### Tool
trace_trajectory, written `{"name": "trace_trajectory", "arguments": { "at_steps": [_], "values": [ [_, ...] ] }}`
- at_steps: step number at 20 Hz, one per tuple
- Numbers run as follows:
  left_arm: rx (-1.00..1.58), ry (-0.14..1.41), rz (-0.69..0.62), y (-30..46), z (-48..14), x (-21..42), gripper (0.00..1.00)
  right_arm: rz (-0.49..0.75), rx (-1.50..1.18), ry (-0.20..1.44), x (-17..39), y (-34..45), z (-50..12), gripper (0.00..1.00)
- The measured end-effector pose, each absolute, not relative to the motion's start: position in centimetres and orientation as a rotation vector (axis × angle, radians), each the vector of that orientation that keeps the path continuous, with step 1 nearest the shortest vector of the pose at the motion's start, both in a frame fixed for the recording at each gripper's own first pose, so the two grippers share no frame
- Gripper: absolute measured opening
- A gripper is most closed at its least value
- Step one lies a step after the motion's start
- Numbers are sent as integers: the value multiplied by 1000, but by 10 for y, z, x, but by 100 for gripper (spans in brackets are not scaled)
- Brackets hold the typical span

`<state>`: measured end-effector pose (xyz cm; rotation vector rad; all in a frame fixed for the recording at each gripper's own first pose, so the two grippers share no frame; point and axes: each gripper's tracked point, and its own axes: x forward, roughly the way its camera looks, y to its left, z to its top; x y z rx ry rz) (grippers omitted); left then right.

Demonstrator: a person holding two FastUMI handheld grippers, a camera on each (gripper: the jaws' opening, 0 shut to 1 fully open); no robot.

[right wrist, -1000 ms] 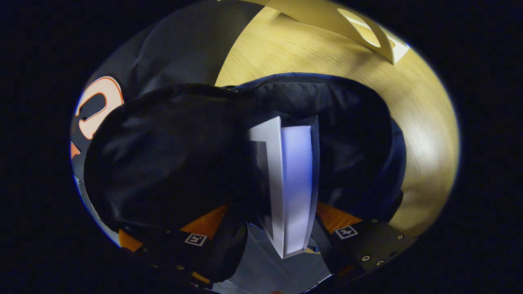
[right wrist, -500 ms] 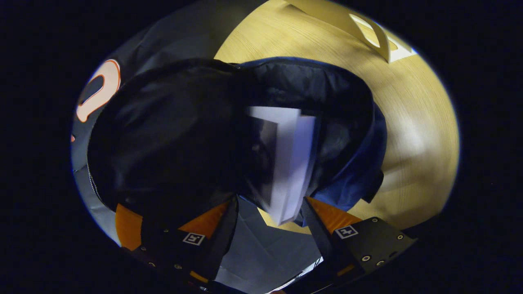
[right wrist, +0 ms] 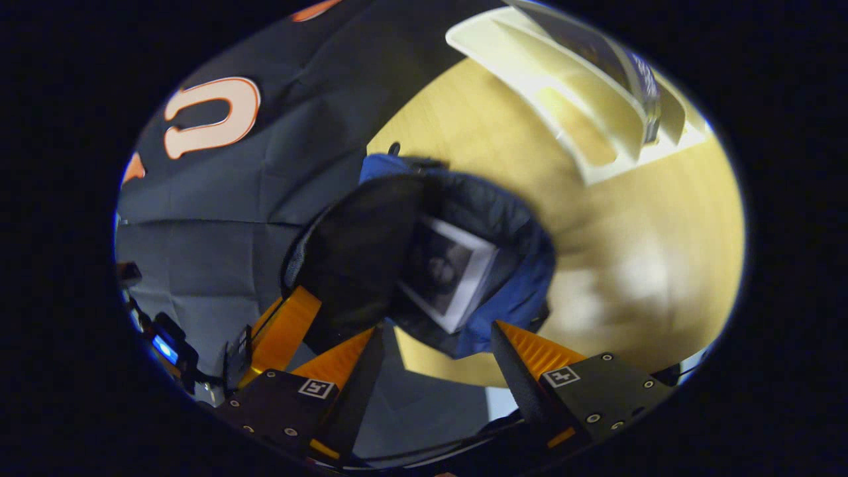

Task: Open the schoolbag, grab two books from the bookshelf and put them into the schoolbag.

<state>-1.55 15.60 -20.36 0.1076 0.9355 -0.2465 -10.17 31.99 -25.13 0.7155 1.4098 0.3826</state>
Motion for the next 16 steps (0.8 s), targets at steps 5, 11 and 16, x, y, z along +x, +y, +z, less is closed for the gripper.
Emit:
{"name": "trace_trajectory", "arguments": {
  "at_steps": [5, 11, 16],
  "values": [
    [124, 944, -232, 151, -207, -16, 2, 311, 489, 1293, -85, 242, -243, 97],
    [143, 943, -210, 150, -206, -16, 1, 263, 247, 1170, -48, 169, -209, 97],
    [129, 945, -211, 149, -208, -21, 2, 230, 162, 1151, -1, 118, -189, 97]
  ]
}}
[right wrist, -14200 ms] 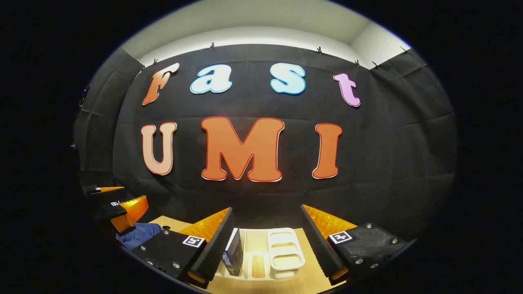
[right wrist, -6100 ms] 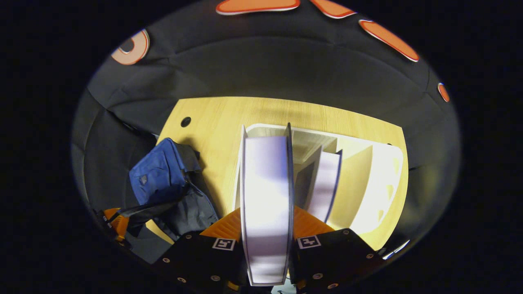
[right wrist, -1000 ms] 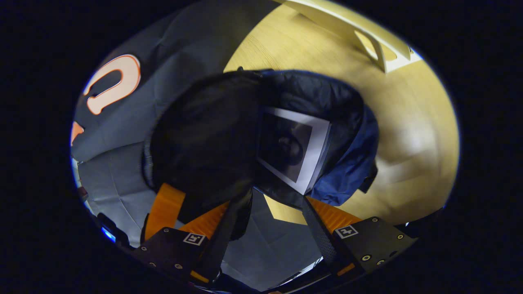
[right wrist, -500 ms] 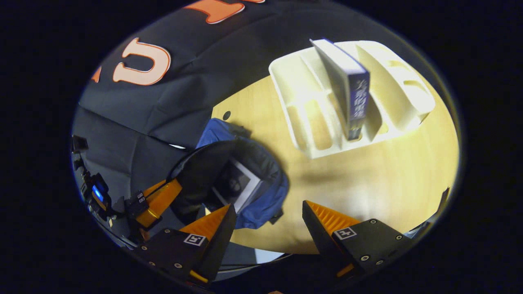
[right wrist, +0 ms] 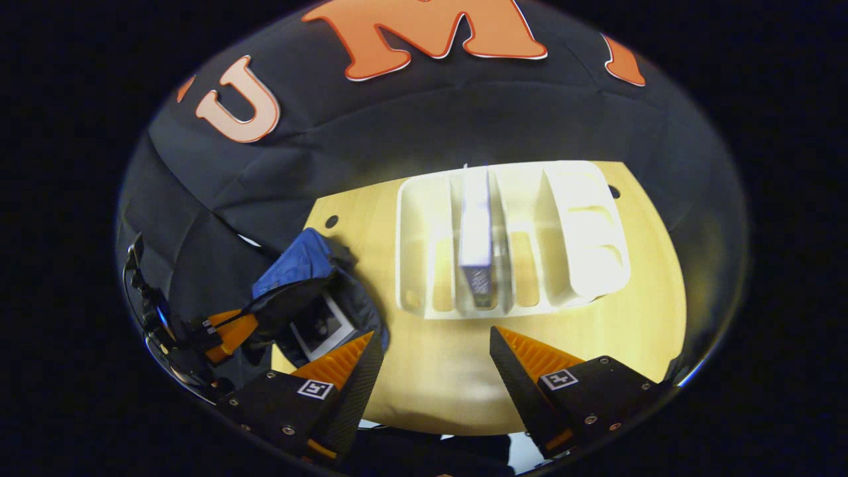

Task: Open the schoolbag, grab two books from the bookshelf and put them into the schoolbag.

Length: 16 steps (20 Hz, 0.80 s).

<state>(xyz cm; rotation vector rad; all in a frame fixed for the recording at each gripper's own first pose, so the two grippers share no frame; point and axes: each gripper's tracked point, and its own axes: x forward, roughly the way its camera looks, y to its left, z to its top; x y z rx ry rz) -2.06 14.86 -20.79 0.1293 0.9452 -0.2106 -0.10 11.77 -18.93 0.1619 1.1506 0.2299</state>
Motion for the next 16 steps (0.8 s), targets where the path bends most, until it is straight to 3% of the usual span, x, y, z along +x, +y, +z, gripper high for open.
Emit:
{"name": "trace_trajectory", "arguments": {
  "at_steps": [5, 16],
  "values": [
    [110, 948, -218, 148, -211, -25, 2, 254, 135, 1221, 51, 112, -190, 97],
    [51, 960, -236, 146, -223, -34, 1, 173, 36, 1480, 116, 131, -281, 92]
  ]
}}
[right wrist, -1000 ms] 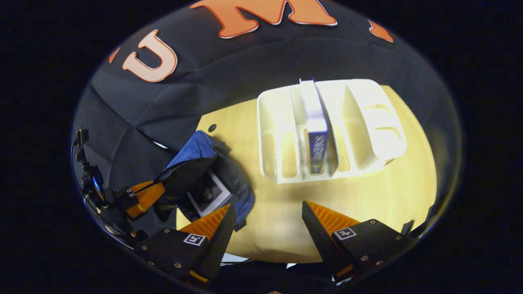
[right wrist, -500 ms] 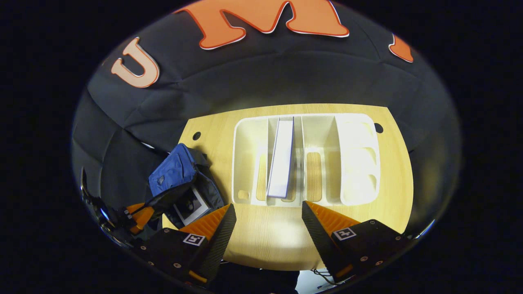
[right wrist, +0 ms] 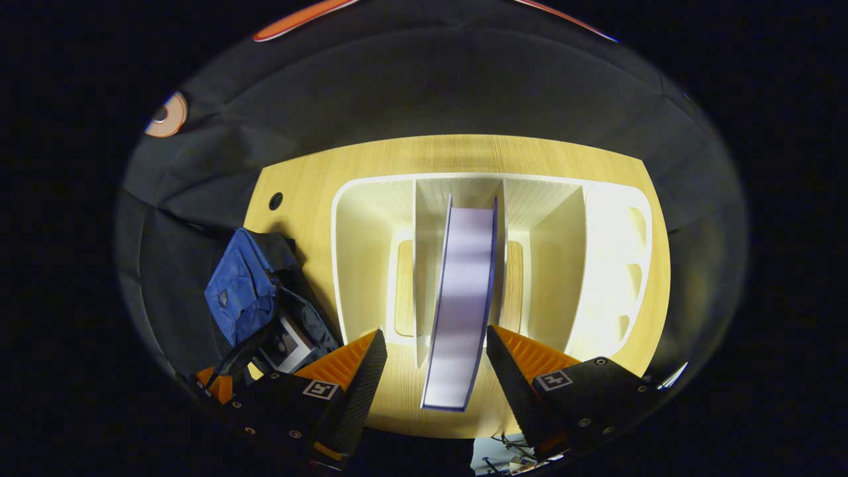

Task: Open the schoolbag, grab two books from the bookshelf and put them into the schoolbag.

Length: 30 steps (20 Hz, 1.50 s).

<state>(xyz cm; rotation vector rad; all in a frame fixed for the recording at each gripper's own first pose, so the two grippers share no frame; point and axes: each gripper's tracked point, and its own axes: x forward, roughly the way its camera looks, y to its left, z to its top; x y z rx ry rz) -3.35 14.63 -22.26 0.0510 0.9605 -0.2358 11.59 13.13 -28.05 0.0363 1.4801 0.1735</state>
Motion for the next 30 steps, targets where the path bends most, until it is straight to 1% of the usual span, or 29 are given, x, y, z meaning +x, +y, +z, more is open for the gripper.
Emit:
{"name": "trace_trajectory", "arguments": {
  "at_steps": [1, 3, 4, 7, 8, 9, 10, 12, 14, 16, 17, 18, 21, 24, 27, 30],
  "values": [
    [44, 964, -237, 146, -224, -34, 2, 167, 30, 1499, 118, 131, -287, 90],
    [30, 973, -235, 147, -229, -36, 1, 141, -10, 1527, 120, 125, -301, 83],
    [28, 974, -233, 147, -229, -36, 1, 118, -32, 1537, 121, 122, -308, 78],
    [30, 974, -236, 148, -228, -36, 1, 79, -49, 1533, 129, 120, -323, 70],
    [30, 975, -236, 147, -228, -37, 1, 68, -56, 1532, 131, 118, -327, 56],
    [26, 977, -236, 146, -229, -36, 2, 49, -75, 1534, 131, 112, -331, 53],
    [26, 977, -236, 146, -230, -36, 1, 25, -92, 1534, 132, 106, -333, 54],
    [21, 977, -238, 145, -229, -38, 1, 6, -71, 1516, 135, 105, -333, 44],
    [21, 980, -241, 144, -231, -39, 1, -4, -46, 1489, 140, 101, -322, 42],
    [21, 980, -241, 144, -231, -38, 1, 8, 4, 1479, 139, 102, -308, 41],
    [23, 977, -241, 144, -231, -37, 2, 22, 25, 1475, 137, 102, -297, 49],
    [25, 977, -245, 143, -230, -39, 2, 40, 44, 1464, 135, 102, -287, 41],
    [29, 975, -247, 142, -230, -38, 1, 105, 61, 1432, 125, 102, -249, 41],
    [33, 975, -250, 141, -228, -37, 1, 160, 110, 1360, 115, 100, -204, 41],
    [53, 962, -255, 141, -226, -35, 1, 194, 142, 1278, 101, 96, -172, 41],
    [67, 964, -257, 142, -224, -34, 2, 239, 199, 1247, 86, 99, -145, 41]
  ]
}}
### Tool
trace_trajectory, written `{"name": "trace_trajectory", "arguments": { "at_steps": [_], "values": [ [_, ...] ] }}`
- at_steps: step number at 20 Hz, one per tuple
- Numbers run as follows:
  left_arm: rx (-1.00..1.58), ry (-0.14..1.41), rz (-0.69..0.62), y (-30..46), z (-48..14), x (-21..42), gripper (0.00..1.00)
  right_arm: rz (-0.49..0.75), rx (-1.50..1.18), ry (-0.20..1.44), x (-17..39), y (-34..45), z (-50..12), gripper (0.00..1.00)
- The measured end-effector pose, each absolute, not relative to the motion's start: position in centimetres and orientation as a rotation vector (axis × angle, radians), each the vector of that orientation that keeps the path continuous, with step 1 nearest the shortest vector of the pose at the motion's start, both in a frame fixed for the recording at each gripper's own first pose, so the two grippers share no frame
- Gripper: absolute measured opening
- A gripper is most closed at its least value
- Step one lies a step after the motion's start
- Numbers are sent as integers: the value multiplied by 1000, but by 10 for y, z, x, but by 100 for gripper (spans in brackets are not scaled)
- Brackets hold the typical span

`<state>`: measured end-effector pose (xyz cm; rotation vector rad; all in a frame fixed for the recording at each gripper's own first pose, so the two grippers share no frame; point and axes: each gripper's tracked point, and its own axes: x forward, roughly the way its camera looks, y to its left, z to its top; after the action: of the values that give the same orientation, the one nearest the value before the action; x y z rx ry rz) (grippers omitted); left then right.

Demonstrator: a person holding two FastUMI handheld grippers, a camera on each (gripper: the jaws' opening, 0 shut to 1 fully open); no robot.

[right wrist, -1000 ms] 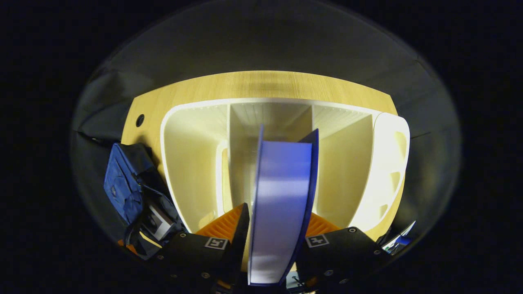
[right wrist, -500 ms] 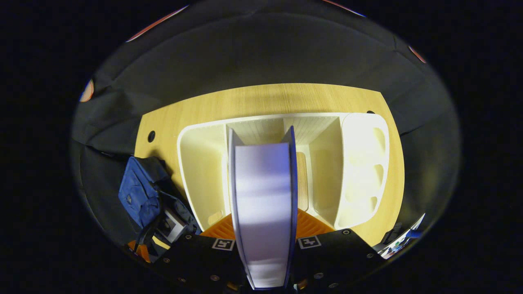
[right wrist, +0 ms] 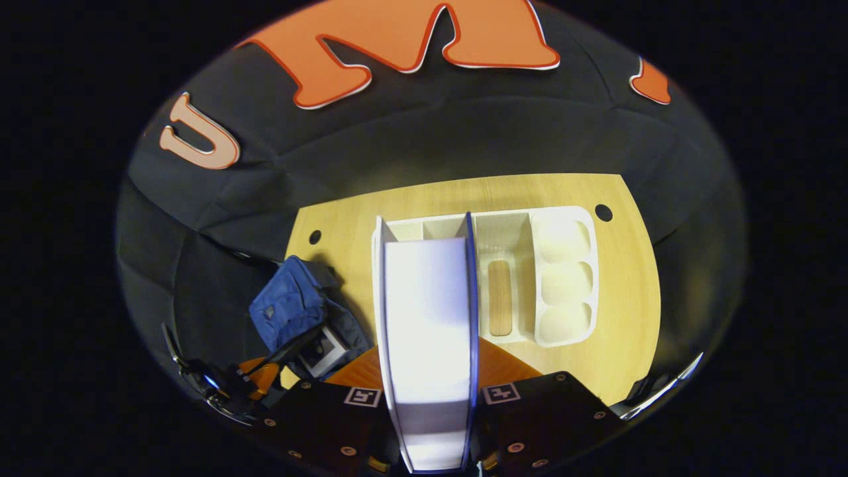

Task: Open the schoolbag, grab two books from the bookshelf and put them into the schoolbag.

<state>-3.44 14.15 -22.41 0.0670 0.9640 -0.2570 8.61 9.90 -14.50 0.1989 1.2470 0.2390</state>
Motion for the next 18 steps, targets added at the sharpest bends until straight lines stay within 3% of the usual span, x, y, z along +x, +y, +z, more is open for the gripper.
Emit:
{"name": "trace_trajectory", "arguments": {
  "at_steps": [8, 18],
  "values": [
    [84, 974, -262, 142, -225, -35, 1, 312, 293, 1245, 44, 107, -146, 40],
    [99, 987, -249, 144, -220, -29, 0, 428, 806, 1222, -8, 193, -170, 40]
  ]
}}
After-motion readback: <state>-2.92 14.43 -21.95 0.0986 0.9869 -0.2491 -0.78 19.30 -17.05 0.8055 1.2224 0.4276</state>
